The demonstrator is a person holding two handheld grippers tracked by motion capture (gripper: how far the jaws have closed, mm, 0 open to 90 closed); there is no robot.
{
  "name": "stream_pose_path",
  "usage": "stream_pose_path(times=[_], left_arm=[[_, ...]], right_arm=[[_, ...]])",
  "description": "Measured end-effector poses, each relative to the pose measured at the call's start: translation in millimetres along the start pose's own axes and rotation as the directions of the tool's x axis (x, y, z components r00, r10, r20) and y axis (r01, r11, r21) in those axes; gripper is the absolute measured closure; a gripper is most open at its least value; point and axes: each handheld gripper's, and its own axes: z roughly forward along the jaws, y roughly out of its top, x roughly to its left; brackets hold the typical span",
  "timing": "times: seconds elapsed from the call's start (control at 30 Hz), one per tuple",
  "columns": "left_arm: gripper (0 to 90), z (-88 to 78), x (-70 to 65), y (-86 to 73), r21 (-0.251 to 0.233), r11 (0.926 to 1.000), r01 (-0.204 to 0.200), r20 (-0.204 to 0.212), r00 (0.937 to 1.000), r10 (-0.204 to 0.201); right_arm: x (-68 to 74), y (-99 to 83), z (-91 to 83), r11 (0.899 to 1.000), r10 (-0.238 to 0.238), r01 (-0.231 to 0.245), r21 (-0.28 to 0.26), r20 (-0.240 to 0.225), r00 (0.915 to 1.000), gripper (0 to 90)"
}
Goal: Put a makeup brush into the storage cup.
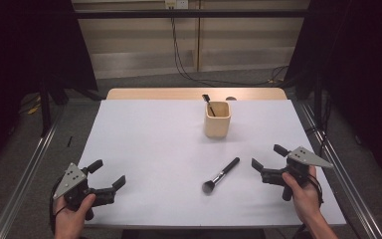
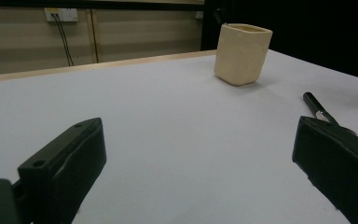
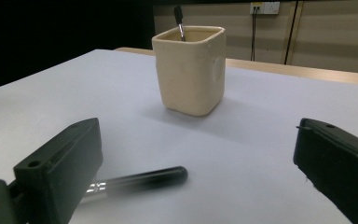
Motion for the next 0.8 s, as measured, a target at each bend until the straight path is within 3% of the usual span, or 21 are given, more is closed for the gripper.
stream_pose_path(times=[0.5,0.8], left_arm=[[2.8,-6.3,-0.7,-1.8,-0.004,1.0,0.002,-0.012,0.9999,-0.002],[2.8,-5.7,0.2,-2.2,0.003,1.0,-0.009,-0.016,0.9998,0.009]], right_arm=[[3.8,-17.5,-32.4,1.0,0.005,-0.004,-0.01,0.033,0.9995,0.6],[-0.1,-22.3,-33.6,1.0,0.011,-0.011,-0.006,0.036,0.9993,0.5]])
